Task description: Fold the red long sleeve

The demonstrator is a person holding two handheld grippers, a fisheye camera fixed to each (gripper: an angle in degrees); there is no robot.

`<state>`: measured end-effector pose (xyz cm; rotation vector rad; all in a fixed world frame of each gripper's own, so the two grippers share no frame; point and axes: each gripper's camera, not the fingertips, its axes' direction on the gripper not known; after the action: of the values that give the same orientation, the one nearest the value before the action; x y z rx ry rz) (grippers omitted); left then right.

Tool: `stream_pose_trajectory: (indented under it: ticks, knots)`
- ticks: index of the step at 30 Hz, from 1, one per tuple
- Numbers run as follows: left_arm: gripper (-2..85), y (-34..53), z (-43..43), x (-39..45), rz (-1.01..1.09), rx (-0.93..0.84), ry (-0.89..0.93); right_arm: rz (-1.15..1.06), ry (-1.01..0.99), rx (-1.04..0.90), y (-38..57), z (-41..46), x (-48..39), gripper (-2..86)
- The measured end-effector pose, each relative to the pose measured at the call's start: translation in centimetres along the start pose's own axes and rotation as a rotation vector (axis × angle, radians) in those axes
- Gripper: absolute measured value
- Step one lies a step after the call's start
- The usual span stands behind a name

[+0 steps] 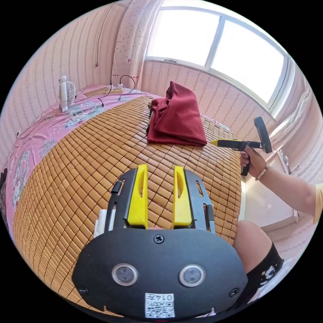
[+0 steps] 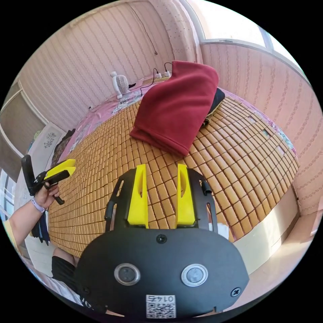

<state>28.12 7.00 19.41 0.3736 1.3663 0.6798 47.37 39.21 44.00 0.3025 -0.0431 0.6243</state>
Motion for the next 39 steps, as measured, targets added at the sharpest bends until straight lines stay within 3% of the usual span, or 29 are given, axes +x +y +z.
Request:
stream_pose_trajectory:
  ticks: [5,9,15,18,23,28,32,36,39]
  knots:
    - [10.0,-5.8,8.4,-1.2,-0.063,-0.001,-0.030,0.079,0.038,-0.050,-2.4,4.4,4.0,12.9]
    - [11.4,-9.3,14.9,-1.6,-0.049,-0.049,-0.067,0.092,-0.118,-0.080,-1.8,5.8,5.9,5.5]
    - [6.1,-10.0,18.6,-1.0,-0.067,-0.232,-0.056,-0.007,-0.279,-0.020,1.8,3.3,6.9,3.3]
    - [2.6,-7.9,15.9,0.1,0.004,-0.289,0.011,-0.024,-0.245,-0.024,4.6,1.3,6.4,2.8]
    - [0.7,-2.0,7.0,3.6,0.080,-0.212,0.063,-0.028,-0.228,0.004,9.1,-2.6,4.6,2.5]
    - [0.2,6.6,-7.1,8.2,0.078,-0.063,0.106,-0.178,-0.220,0.073,12.3,-10.2,-0.1,2.4]
    - [0.1,17.1,-12.6,10.1,-0.075,-0.036,0.237,-0.264,-0.219,-0.095,19.0,-12.6,-3.1,2.7]
    - [0.3,26.7,-11.5,14.0,-0.199,-0.178,0.269,-0.101,-0.237,-0.412,26.6,-8.5,-1.1,3.6]
    - [0.4,28.8,-11.9,16.3,-0.184,-0.180,0.233,-0.033,-0.256,-0.364,28.2,-9.6,-0.2,4.6]
